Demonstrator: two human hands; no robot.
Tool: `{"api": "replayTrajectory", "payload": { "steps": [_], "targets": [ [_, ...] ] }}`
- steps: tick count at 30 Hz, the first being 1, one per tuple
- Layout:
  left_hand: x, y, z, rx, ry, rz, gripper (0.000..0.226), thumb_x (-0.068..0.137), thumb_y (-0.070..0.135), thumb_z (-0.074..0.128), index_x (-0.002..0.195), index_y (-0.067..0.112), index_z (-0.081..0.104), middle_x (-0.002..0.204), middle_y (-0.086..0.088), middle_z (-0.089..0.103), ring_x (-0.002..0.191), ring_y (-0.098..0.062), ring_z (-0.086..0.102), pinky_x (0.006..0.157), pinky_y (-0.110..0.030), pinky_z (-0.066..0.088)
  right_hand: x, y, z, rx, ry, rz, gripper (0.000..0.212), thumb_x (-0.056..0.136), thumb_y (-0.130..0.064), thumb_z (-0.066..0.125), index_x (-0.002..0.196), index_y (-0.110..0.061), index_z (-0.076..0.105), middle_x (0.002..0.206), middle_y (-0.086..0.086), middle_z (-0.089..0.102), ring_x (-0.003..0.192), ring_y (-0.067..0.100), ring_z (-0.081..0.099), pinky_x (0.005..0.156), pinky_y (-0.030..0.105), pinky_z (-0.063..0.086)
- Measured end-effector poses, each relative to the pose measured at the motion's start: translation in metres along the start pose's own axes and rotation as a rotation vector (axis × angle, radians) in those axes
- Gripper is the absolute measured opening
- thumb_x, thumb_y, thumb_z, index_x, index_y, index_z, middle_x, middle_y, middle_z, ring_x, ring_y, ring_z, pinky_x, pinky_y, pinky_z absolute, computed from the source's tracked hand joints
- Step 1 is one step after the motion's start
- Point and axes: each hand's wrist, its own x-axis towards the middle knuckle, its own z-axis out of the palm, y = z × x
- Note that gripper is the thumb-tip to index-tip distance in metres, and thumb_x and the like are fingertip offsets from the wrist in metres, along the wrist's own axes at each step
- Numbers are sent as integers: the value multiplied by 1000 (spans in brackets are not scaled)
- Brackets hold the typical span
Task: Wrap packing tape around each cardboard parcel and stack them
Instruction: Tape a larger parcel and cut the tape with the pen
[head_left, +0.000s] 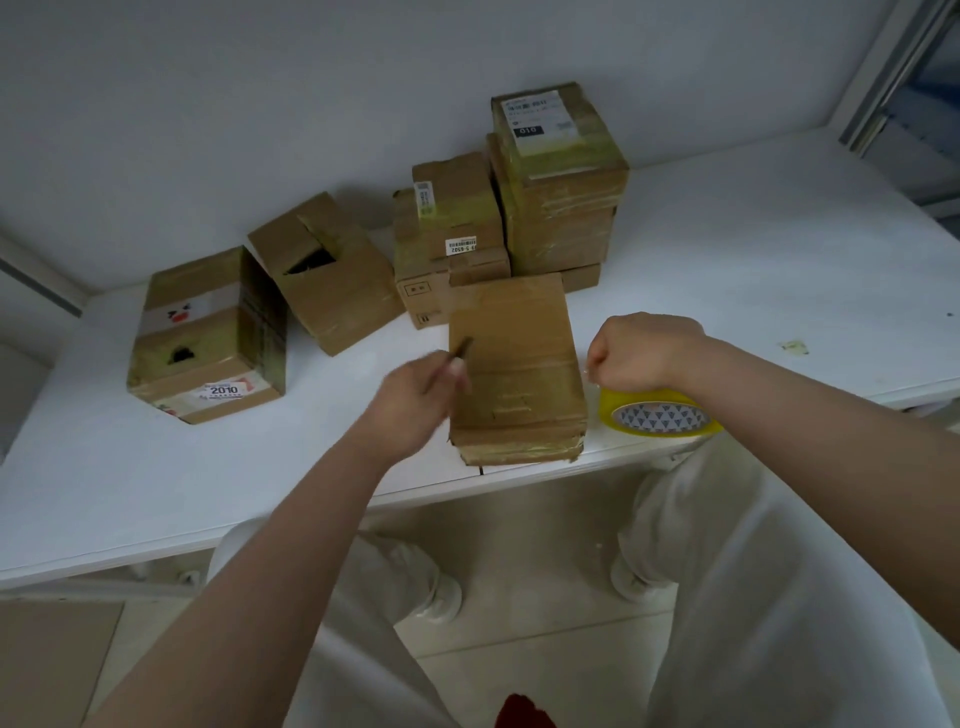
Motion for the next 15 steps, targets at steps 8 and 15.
{"api": "replayTrajectory", "payload": {
  "steps": [8, 15],
  "targets": [
    [25, 40, 42, 325, -396, -31, 38, 104, 25, 35, 73, 13, 53, 71, -3, 50, 68, -18, 46, 63, -27, 36, -9, -15, -2, -142, 162, -42, 28, 93, -38, 47, 106, -28, 69, 104, -6, 67, 92, 20, 61, 70, 28, 45],
    [37, 34, 59, 387, -356, -42, 35, 105, 27, 33, 100, 4, 59, 97, -20, 61, 83, -24, 53, 75, -33, 42, -13, -12, 3, -140, 195, -73, 28, 93, -34, 46, 100, -31, 72, 102, -7, 68, 89, 20, 61, 61, 25, 37]
  ]
}}
